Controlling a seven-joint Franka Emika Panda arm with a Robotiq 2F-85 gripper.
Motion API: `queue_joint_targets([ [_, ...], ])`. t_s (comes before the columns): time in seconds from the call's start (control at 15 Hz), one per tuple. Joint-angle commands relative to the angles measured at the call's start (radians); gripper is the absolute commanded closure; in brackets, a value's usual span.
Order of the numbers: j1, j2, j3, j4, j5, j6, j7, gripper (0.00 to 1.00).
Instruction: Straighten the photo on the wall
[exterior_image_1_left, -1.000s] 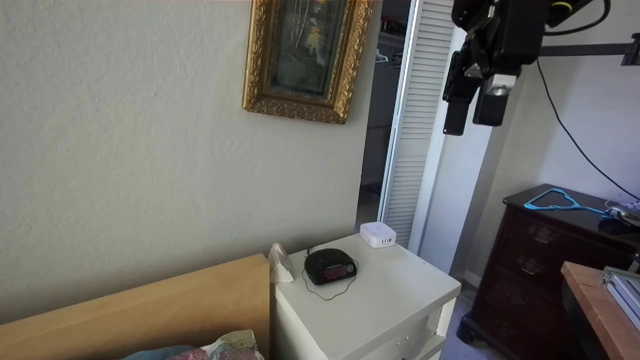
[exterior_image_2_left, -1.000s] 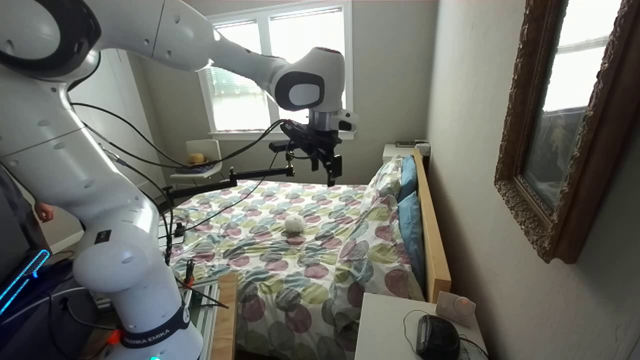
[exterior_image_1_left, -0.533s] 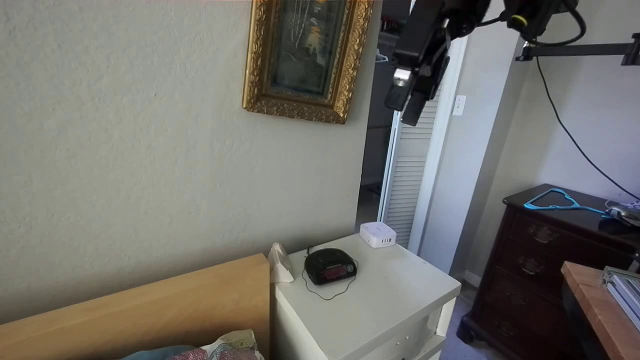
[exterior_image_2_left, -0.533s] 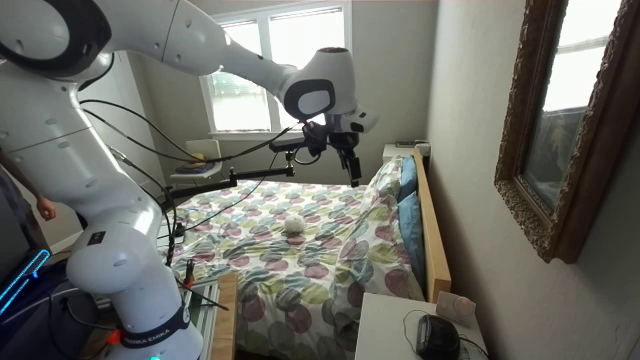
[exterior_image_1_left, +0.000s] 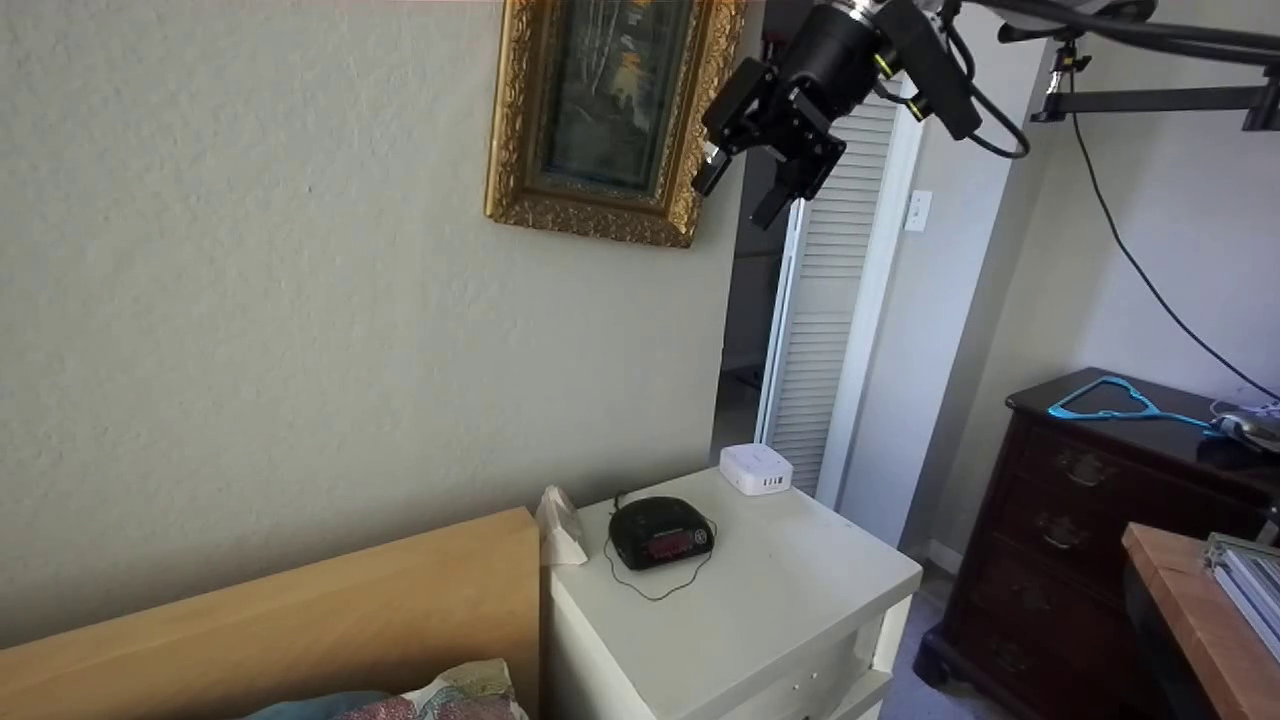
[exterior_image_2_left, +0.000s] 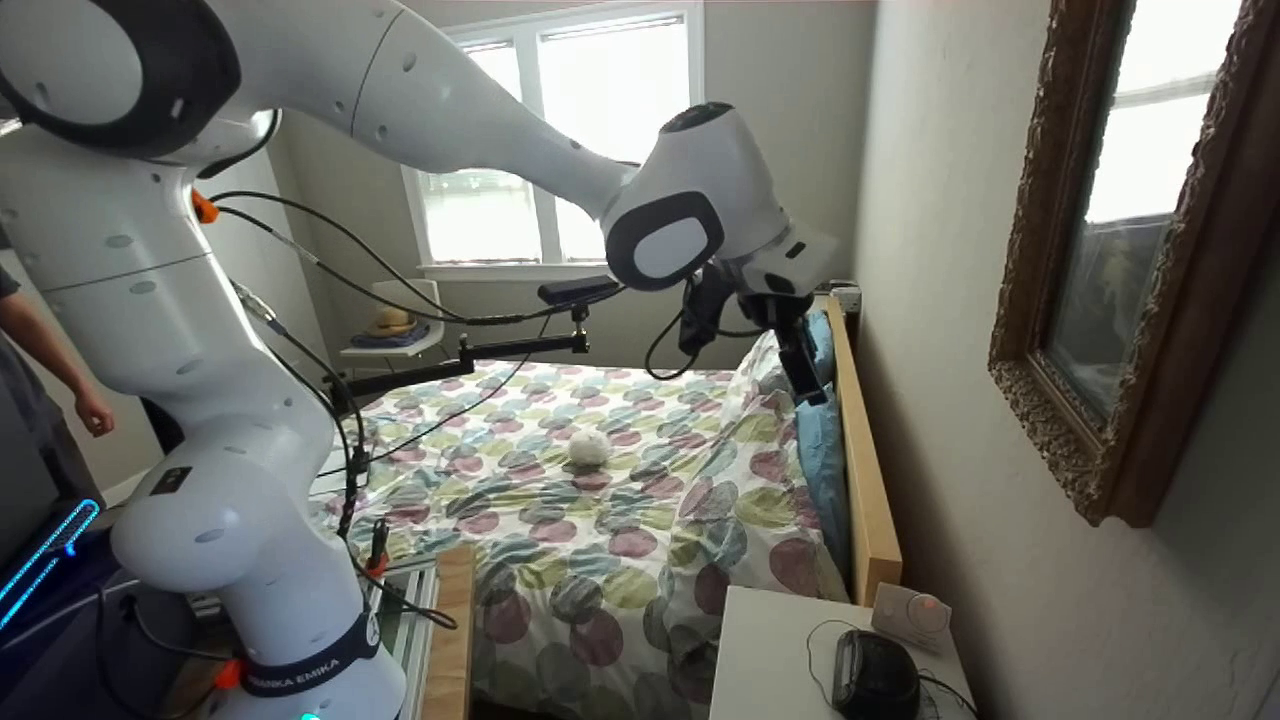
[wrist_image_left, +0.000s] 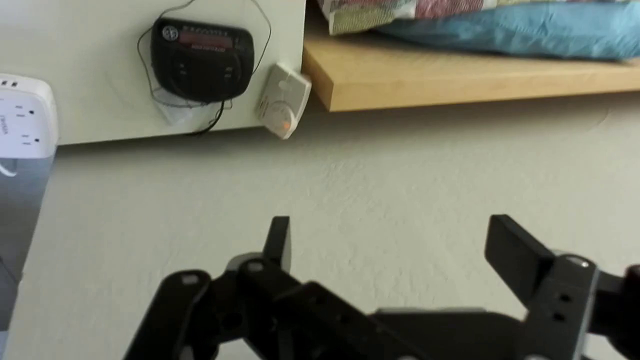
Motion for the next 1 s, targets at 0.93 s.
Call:
queue_joint_targets([
  [0.93, -0.737, -0.051, 0.244, 0.088, -0.943, 0.310, 0.917, 0.00],
])
